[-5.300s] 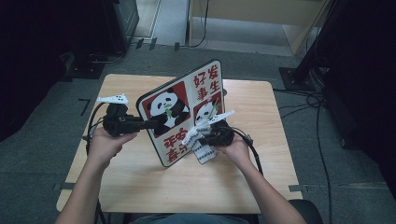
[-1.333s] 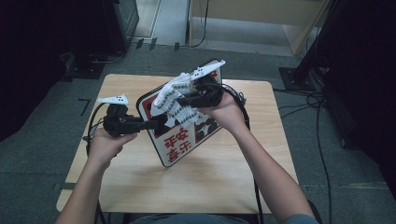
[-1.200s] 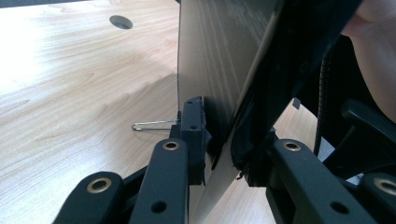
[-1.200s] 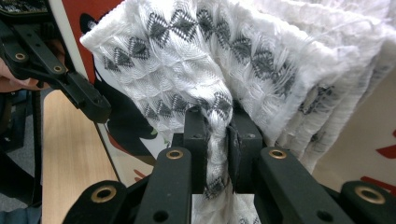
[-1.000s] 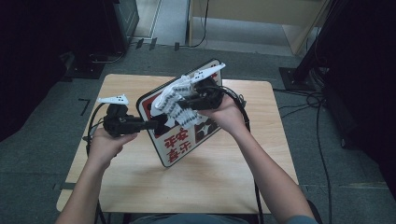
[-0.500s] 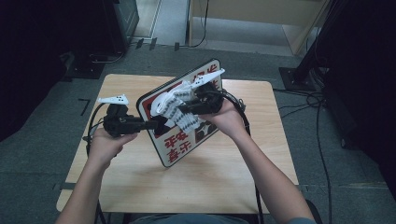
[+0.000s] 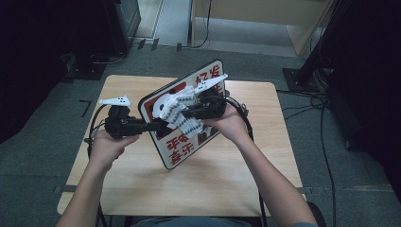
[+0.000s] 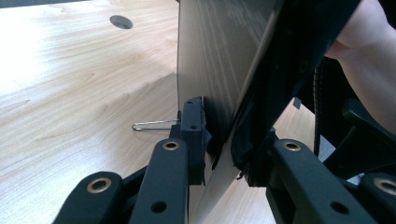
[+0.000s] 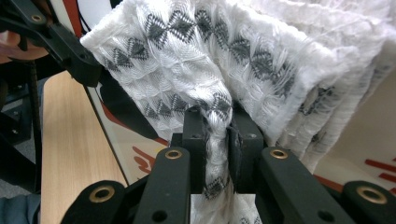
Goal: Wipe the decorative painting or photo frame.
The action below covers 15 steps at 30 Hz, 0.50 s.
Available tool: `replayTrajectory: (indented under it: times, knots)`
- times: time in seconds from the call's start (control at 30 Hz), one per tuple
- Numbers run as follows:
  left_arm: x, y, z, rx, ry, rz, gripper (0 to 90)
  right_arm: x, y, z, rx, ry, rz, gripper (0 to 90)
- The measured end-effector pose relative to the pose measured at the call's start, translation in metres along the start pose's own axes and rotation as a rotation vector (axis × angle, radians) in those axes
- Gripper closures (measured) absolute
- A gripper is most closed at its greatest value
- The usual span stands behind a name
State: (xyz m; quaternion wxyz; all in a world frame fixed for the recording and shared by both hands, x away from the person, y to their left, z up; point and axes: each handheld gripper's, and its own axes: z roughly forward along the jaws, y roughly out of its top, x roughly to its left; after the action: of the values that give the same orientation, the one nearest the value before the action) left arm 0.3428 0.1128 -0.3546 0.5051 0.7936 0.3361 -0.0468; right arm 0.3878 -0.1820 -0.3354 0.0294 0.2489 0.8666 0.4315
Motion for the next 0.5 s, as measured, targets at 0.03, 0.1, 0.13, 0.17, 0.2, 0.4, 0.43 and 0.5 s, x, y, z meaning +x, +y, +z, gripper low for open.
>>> replayTrajectory:
  times: [0.03, 0.1, 0.13, 0.17, 0.2, 0.4, 0.43, 0.5]
  knots:
    - [-0.0001, -0.0001, 0.0, 0.0, -0.001, -0.001, 75.2, 0.0, -0.0011, 0.0006, 0.004, 0.001, 0.001, 80.2]
    - [0.0, 0.0, 0.0001, -0.001, -0.001, 0.001, 75.1, -0.0003, -0.0027, 0.0015, 0.009, 0.001, 0.0, 80.2]
    - [-0.0001, 0.0, 0.0001, 0.0, -0.001, 0.0, 75.2, -0.0002, -0.0031, 0.0017, 0.011, 0.002, 0.002, 80.1]
    - [0.0, 0.0, 0.0001, 0.0, -0.001, 0.001, 75.1, -0.0004, -0.0037, 0.0019, 0.011, 0.001, 0.002, 80.1]
    - [0.0, 0.0, 0.0001, 0.0, -0.001, 0.001, 75.1, -0.0005, -0.0044, 0.0022, 0.011, 0.001, 0.002, 80.1]
    - [0.0, 0.0, 0.0001, 0.0, -0.001, 0.001, 75.1, -0.0002, -0.0079, 0.004, 0.015, 0.001, 0.005, 80.0]
    - [0.0, 0.0, 0.0001, 0.001, -0.001, 0.002, 75.1, -0.0001, -0.0086, 0.0044, 0.016, 0.0, 0.004, 80.0]
    - [0.0, 0.0, 0.0001, 0.0, -0.001, 0.001, 75.1, 0.0002, -0.0101, 0.0053, 0.022, 0.0, 0.004, 79.9]
